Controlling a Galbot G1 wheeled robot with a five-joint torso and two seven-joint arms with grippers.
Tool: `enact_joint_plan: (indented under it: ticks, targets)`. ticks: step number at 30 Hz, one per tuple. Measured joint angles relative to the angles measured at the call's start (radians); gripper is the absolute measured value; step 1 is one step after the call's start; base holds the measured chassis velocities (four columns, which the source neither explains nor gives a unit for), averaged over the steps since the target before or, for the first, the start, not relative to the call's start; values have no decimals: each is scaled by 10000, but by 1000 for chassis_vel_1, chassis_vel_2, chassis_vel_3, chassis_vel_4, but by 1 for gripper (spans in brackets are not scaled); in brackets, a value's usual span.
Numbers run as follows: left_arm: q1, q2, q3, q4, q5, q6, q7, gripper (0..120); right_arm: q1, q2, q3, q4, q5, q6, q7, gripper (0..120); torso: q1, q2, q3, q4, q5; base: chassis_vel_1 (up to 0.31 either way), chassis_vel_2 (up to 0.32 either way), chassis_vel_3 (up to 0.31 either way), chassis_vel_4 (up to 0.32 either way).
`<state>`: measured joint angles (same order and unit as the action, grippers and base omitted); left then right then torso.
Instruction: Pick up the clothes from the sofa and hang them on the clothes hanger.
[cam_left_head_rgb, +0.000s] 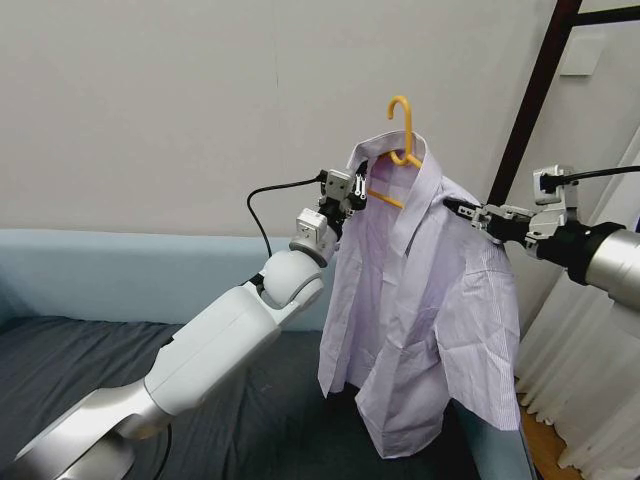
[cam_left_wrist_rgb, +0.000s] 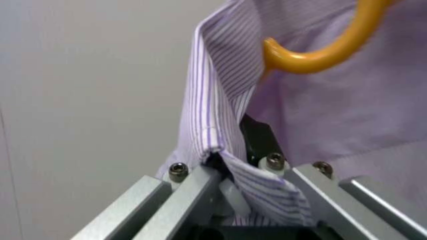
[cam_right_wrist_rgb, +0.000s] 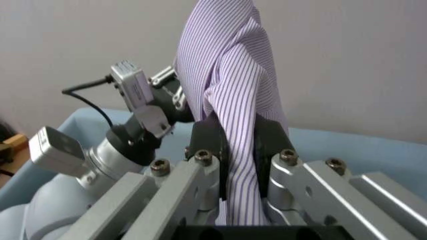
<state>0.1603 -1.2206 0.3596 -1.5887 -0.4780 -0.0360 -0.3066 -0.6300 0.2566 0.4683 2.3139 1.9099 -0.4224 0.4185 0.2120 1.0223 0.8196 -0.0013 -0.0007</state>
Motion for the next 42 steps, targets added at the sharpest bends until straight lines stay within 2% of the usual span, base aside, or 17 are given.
enact_joint_plan:
  ticks: [12,15,18,21,26,27,30,31,35,36,39,42]
  targets:
    - [319,-10,290,-278,141,-54,-144,0,315,58,-35,-161,749,5,332,7,0,0,0,0,-1,0,0,0,0]
    - [272,-11,293,-302,141,-67,-220,5,321,109,-85,-186,680,11,331,7,0,0,0,0,-1,0,0,0,0]
    - [283,89,335,-404,246,-45,-267,19,321,153,-148,-221,522,203,351,7,0,0,0,0,0,0,0,0,0]
    - [366,159,348,-459,376,11,-349,25,321,155,-148,-261,506,247,376,7,-1,0,0,0,-1,0,0,0,0]
    - [650,423,315,-504,749,219,-566,48,331,122,37,-340,537,357,405,7,0,0,0,-1,-1,0,0,0,0]
    - [650,423,315,-504,749,219,-566,48,331,122,37,-340,537,357,405,7,0,0,0,-1,-1,0,0,0,0]
    - [1057,748,104,-650,785,225,-572,62,363,69,192,-356,651,381,513,7,0,0,-1,-1,-1,0,0,0,0]
    - [1057,748,104,-650,785,225,-572,62,363,69,192,-356,651,381,513,7,0,0,-1,-1,-1,0,0,0,0]
    - [2484,1368,-792,-988,637,288,-864,80,514,-54,309,-354,754,389,744,7,0,0,-1,4,-4,0,0,0,0]
    - [2484,1368,-792,-988,637,288,-864,80,514,-54,309,-354,754,389,744,7,0,0,-1,4,-4,0,0,0,0]
    - [3254,1596,-1363,-1180,193,373,-1187,93,786,-116,281,-360,837,431,883,7,-1,0,0,5,-6,0,0,0,0]
    - [3452,1671,-1540,-1331,-89,378,-1211,98,941,-124,253,-376,898,468,928,7,0,0,0,3,-6,0,0,0,0]
